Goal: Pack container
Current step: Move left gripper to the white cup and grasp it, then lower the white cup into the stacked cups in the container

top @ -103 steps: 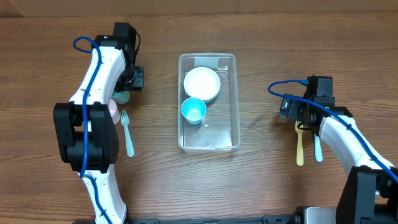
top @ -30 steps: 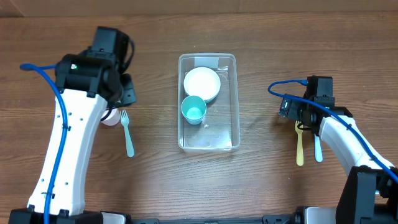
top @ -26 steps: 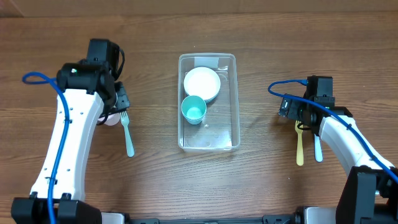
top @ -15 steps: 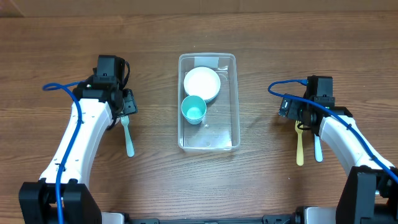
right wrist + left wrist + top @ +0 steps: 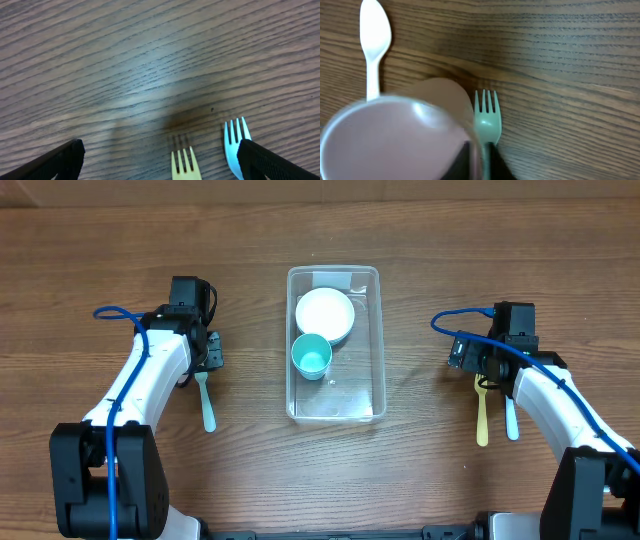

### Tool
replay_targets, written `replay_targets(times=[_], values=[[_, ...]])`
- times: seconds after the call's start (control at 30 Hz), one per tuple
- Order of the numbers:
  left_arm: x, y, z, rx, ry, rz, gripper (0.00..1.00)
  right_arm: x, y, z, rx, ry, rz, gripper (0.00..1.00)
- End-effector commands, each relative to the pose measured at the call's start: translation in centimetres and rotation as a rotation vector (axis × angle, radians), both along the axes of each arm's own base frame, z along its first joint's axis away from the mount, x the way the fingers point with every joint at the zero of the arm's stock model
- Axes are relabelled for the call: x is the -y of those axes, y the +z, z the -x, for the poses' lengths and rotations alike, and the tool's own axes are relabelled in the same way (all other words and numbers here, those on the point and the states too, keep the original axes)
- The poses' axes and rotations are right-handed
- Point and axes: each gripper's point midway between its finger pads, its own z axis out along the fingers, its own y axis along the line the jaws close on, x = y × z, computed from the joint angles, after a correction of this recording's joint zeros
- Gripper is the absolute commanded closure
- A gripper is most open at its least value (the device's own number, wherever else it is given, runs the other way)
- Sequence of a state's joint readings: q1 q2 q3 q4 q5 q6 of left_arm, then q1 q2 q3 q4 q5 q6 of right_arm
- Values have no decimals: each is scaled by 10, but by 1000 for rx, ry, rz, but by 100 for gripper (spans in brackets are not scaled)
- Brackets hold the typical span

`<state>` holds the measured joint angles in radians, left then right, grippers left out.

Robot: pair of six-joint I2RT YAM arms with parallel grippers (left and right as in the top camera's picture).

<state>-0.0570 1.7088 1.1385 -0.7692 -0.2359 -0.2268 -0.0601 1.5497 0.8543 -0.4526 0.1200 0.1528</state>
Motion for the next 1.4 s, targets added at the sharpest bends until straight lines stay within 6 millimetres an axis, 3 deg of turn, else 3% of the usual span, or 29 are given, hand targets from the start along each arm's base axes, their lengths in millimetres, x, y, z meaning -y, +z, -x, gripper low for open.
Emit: replay_targets(times=[0.0, 0.17, 0.23, 0.37, 0.43, 0.5, 0.7, 0.8, 0.93, 1.07, 1.37], values=[[-1, -3, 0, -7, -9, 4, 96, 3, -1, -1, 1, -8, 10, 0], [-2, 9, -9, 18, -7, -3, 96, 3, -1, -1, 1, -8, 10, 0], [-2, 30, -21, 45, -6, -4, 96, 3, -1, -1, 1, -8, 10, 0], [4, 99, -45, 127, -16, 12, 96, 3, -1, -1, 0, -8, 10, 0], [30, 126, -47, 138, -69, 118, 96, 3, -1, -1, 1, -8, 10, 0], [59, 135, -44, 137, -156, 213, 96, 3, -1, -1, 1, -8, 10, 0], [163, 147, -18, 96, -420, 500, 96, 3, -1, -1, 1, -8, 10, 0], [201, 151, -5, 85, -518, 548, 96, 3, -1, -1, 0, -8, 10, 0], [235, 153, 8, 85, -614, 556, 96, 3, -1, -1, 0, -8, 10, 0], [254, 153, 19, 79, -668, 549, 96, 3, -1, -1, 1, -8, 10, 0], [246, 139, 30, 58, -651, 324, 96, 3, -1, -1, 0, -8, 10, 0]])
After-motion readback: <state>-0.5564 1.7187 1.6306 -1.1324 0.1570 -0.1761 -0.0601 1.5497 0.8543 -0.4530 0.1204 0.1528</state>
